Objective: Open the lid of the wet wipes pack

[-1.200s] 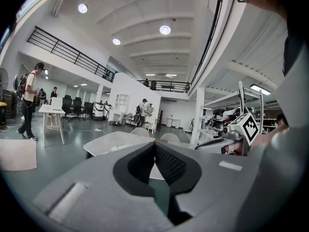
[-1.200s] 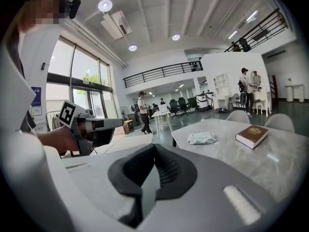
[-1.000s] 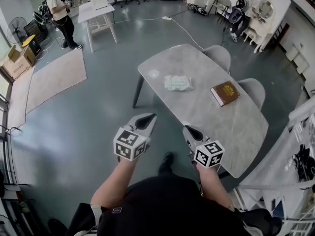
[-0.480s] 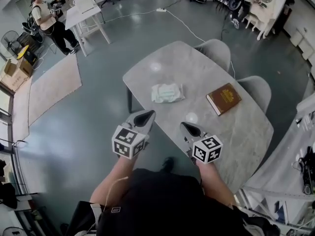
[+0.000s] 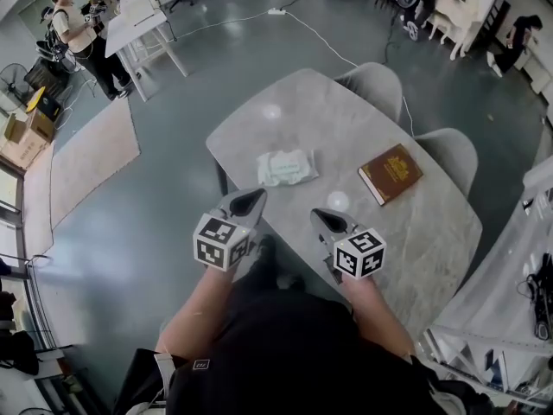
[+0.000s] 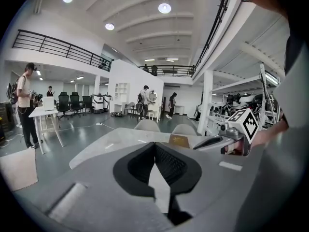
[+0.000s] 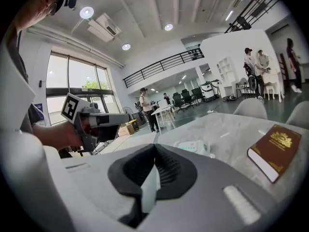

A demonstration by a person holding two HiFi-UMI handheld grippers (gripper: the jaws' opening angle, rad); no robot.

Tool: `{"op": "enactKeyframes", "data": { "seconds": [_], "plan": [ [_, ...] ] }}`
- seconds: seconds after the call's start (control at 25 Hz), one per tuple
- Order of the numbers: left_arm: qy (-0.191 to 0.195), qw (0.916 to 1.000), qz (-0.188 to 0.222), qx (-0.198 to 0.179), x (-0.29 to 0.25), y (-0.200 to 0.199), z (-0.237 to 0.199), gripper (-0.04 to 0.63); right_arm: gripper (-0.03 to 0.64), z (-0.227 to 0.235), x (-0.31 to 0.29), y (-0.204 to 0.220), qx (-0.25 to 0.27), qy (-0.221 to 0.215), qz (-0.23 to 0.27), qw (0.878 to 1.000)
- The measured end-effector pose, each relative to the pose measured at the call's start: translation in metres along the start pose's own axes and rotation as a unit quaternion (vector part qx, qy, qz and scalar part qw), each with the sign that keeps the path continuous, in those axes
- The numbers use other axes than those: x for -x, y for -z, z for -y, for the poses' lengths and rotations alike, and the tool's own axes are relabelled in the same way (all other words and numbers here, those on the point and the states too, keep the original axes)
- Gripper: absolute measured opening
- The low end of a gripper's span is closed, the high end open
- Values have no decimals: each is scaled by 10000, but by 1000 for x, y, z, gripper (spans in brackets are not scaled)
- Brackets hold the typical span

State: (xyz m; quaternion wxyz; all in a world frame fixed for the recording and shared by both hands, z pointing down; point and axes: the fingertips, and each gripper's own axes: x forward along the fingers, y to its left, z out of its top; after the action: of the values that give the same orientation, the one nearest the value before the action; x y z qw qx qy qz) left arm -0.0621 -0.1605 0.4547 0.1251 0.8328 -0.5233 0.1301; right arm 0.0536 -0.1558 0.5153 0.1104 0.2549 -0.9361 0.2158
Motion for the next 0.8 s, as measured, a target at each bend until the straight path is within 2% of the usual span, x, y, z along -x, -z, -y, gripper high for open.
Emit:
{"op": "enactKeyframes", "data": {
  "seconds": [0.28, 0.56, 0.72, 0.8],
  "plan": [
    [211, 9997, -114, -8, -37, -3, -31, 11, 3, 19, -30, -14, 96, 58, -208, 9997],
    [640, 9968, -472, 65, -91, 6, -71, 12, 3, 63, -88, -22, 117, 296, -594, 9977],
    [1134, 9903, -792, 127, -129, 25, -88, 12, 3, 92, -128, -18, 86, 413, -856, 9954],
    [1437, 9846, -994, 1, -144, 38, -89, 14, 3, 105, -142, -12, 58, 512, -1060, 9930]
  ]
}}
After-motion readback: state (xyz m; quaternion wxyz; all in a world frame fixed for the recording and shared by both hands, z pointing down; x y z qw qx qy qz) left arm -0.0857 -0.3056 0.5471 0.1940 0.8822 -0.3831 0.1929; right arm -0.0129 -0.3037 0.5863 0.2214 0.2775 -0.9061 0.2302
